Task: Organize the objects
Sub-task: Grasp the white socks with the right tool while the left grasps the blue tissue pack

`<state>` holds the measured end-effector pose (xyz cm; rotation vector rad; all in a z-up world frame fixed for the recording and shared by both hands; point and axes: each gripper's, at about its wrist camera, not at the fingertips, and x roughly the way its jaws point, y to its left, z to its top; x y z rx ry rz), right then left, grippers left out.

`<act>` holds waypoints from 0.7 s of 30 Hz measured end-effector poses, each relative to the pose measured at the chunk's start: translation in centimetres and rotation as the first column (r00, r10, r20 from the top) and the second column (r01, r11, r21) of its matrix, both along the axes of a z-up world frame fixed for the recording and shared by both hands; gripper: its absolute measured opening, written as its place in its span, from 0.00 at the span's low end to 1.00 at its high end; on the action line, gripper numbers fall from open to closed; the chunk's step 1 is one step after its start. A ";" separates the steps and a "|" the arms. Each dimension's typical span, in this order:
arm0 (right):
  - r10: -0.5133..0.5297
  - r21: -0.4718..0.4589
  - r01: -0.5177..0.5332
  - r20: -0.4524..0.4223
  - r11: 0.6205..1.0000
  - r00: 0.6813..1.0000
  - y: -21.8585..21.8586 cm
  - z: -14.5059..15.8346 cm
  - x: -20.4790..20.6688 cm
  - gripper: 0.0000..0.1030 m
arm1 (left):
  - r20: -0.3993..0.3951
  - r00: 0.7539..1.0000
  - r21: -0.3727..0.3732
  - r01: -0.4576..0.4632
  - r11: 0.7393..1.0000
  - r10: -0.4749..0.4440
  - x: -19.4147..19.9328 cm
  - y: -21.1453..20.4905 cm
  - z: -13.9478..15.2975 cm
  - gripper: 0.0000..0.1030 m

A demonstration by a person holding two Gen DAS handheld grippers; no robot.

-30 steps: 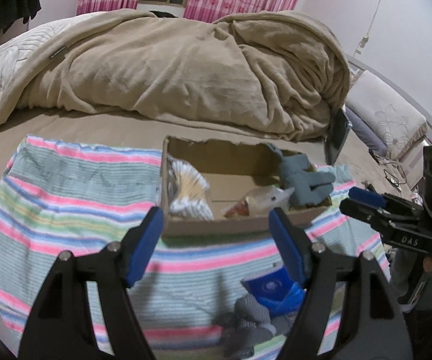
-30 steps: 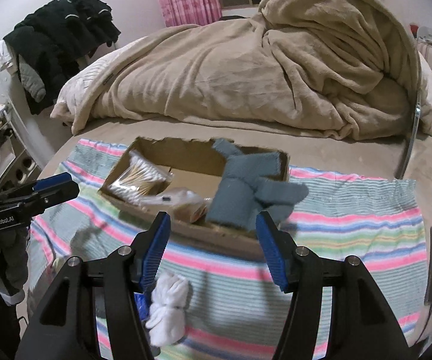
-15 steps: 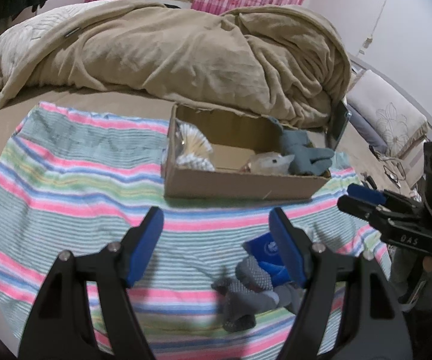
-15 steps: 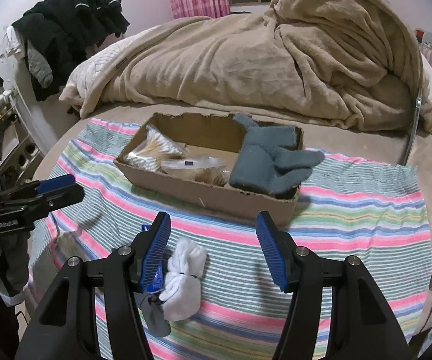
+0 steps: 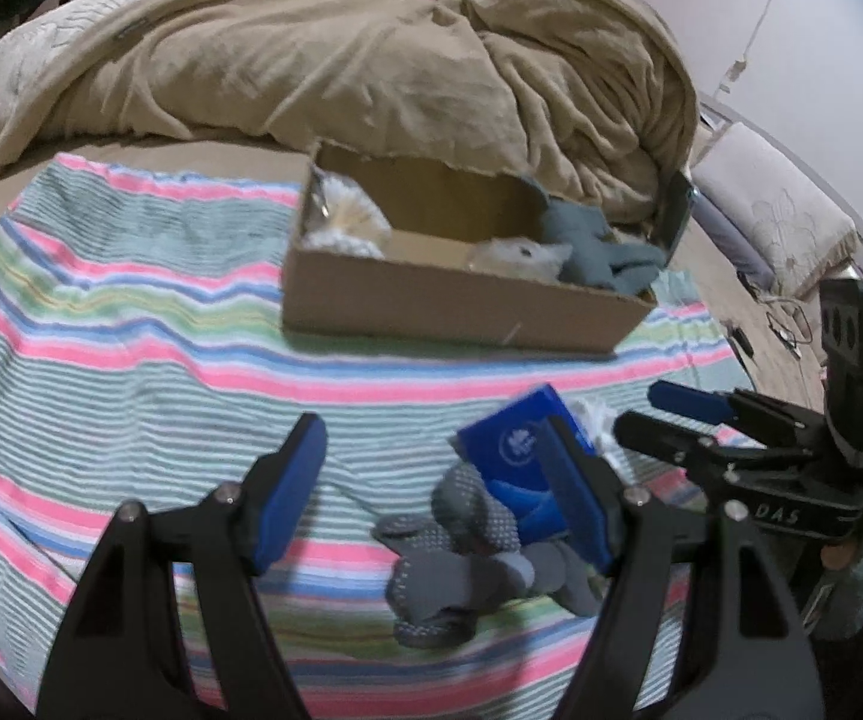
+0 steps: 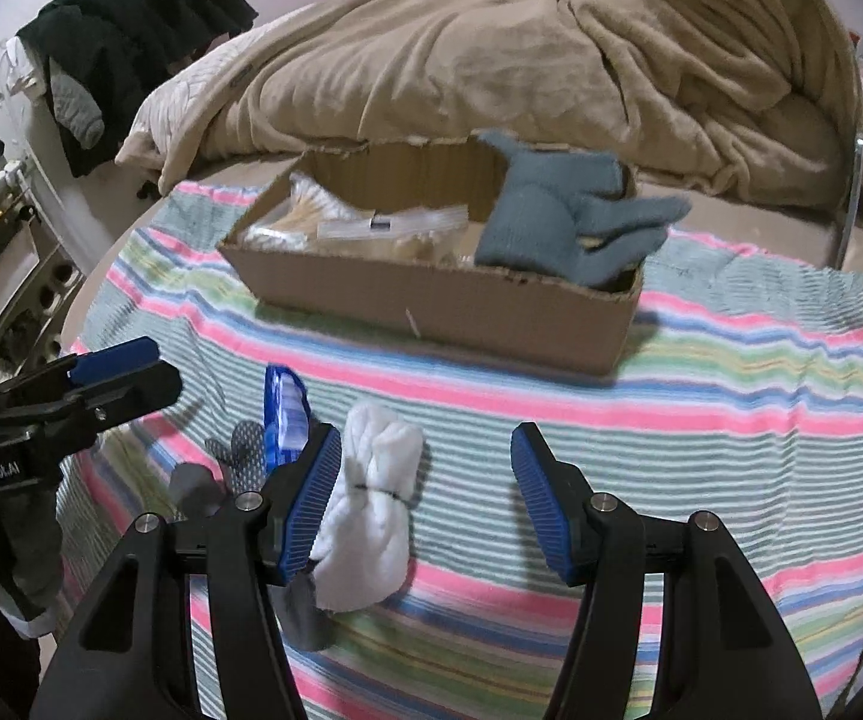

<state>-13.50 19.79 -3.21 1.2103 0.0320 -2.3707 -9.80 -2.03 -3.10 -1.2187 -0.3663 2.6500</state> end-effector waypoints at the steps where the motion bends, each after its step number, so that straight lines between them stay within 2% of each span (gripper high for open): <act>1: 0.004 0.000 -0.004 0.006 1.000 1.000 -0.1 -0.2 0.0 0.60 | 0.005 1.000 0.000 0.005 1.000 -0.005 0.0 0.2 -0.2 0.72; 13: 0.118 0.026 -0.121 0.081 0.992 0.990 -3.5 -3.2 0.5 0.60 | 0.032 0.998 -0.003 0.046 0.999 -0.046 -0.4 1.5 -0.8 0.72; 16: 0.118 0.028 -0.120 0.079 0.992 0.990 -3.3 -3.3 0.7 0.60 | 0.055 0.997 -0.016 0.062 0.998 -0.061 -0.9 2.2 -1.4 0.72; 21: 0.096 0.010 -0.097 0.078 0.995 0.992 -2.3 -3.0 0.5 0.59 | 0.092 0.993 0.008 0.073 0.997 -0.074 -1.2 2.4 -2.7 0.72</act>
